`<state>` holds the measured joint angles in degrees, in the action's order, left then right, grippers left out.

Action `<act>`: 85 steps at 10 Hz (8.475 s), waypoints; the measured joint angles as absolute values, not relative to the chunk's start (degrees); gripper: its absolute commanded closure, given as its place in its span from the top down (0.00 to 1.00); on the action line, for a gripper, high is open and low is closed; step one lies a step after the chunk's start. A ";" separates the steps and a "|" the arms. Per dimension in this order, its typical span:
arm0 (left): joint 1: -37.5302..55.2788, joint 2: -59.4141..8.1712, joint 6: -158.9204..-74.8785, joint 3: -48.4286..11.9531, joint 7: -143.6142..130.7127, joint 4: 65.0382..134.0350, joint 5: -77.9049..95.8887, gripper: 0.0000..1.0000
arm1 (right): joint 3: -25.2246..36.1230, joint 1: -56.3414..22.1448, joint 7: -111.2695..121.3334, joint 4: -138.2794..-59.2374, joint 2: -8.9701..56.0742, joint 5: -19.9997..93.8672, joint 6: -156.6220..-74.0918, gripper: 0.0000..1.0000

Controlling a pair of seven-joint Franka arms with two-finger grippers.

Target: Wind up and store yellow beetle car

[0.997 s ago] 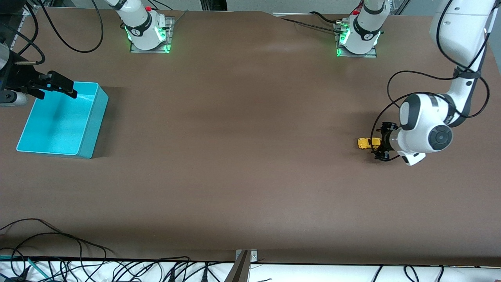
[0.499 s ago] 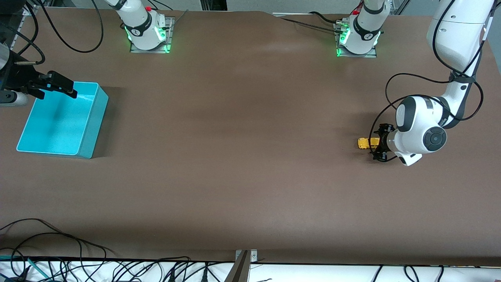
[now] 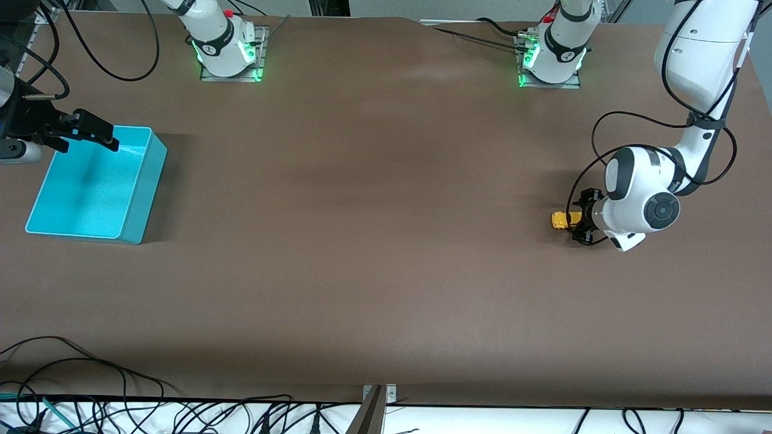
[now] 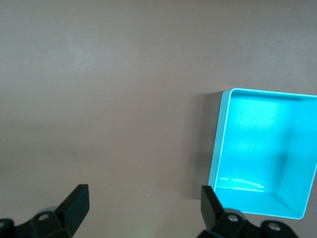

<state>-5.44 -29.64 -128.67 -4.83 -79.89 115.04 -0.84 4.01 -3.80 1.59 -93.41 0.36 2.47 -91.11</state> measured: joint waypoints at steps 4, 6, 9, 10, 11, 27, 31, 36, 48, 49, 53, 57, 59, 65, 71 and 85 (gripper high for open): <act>-5.44 -29.03 -129.05 -4.83 -80.62 114.99 -0.93 0.81 | 4.01 -3.80 1.59 -93.41 0.33 2.49 -91.12 1.00; -5.44 -28.80 -129.05 -4.83 -80.73 115.00 -0.94 0.60 | 4.01 -3.80 1.59 -93.41 0.32 2.49 -91.11 1.00; -5.41 -28.74 -129.05 -4.85 -80.78 115.00 -0.96 0.00 | 4.01 -3.81 1.59 -93.41 0.32 2.50 -91.11 1.00; -5.35 -28.43 -128.92 -4.90 -80.81 115.01 -0.98 0.00 | 4.01 -3.80 1.59 -93.41 0.32 2.50 -91.11 1.00; -5.27 -28.24 -128.92 -4.95 -80.81 115.05 -0.99 0.00 | 4.01 -3.81 1.59 -93.41 0.32 2.50 -91.11 1.00; -4.93 -29.40 -132.59 -9.69 -90.96 114.44 -2.12 0.00 | 3.92 -3.81 1.59 -93.41 0.24 2.52 -91.07 1.00; -10.93 -29.39 -132.41 -9.78 -88.27 114.48 -9.15 0.00 | 3.94 -3.81 1.59 -93.41 0.24 2.52 -91.06 1.00; -15.12 -29.59 -133.16 -9.79 -86.16 114.34 -13.33 0.00 | 3.93 -3.81 1.59 -93.41 0.24 2.52 -91.06 1.00; -16.63 -32.16 -135.34 -9.72 -85.95 114.43 -13.63 1.00 | 3.93 -3.81 1.59 -93.41 0.24 2.52 -91.06 1.00; -16.63 -32.15 -135.34 -9.73 -85.96 114.40 -13.63 1.00 | 3.93 -3.81 1.59 -93.41 0.24 2.52 -91.06 1.00; -16.63 -31.84 -135.08 -10.56 -85.09 113.94 -13.72 1.00 | 3.93 -3.80 1.59 -93.41 0.24 2.52 -91.05 1.00; -16.60 -28.19 -128.73 -13.33 -76.58 111.70 -13.18 1.00 | 3.94 -3.80 1.59 -93.41 0.24 2.53 -91.01 1.00; -16.61 -26.42 -121.24 -13.61 -66.90 106.86 -9.58 1.00 | 3.94 -3.80 1.59 -93.41 0.24 2.53 -90.87 1.00; -16.58 -23.70 -107.28 -15.82 -39.90 95.48 -7.63 0.97 | 3.94 -3.80 1.59 -93.41 0.24 2.53 -90.74 1.00; -16.55 -20.04 -105.64 -18.94 -25.41 94.60 -7.63 1.00 | 3.94 -3.80 1.59 -93.41 0.24 2.53 -90.72 1.00; -16.66 -13.81 -96.35 -20.27 -9.55 94.64 -7.63 1.00 | 6.19 -3.61 1.58 -93.42 1.54 2.53 -90.74 1.00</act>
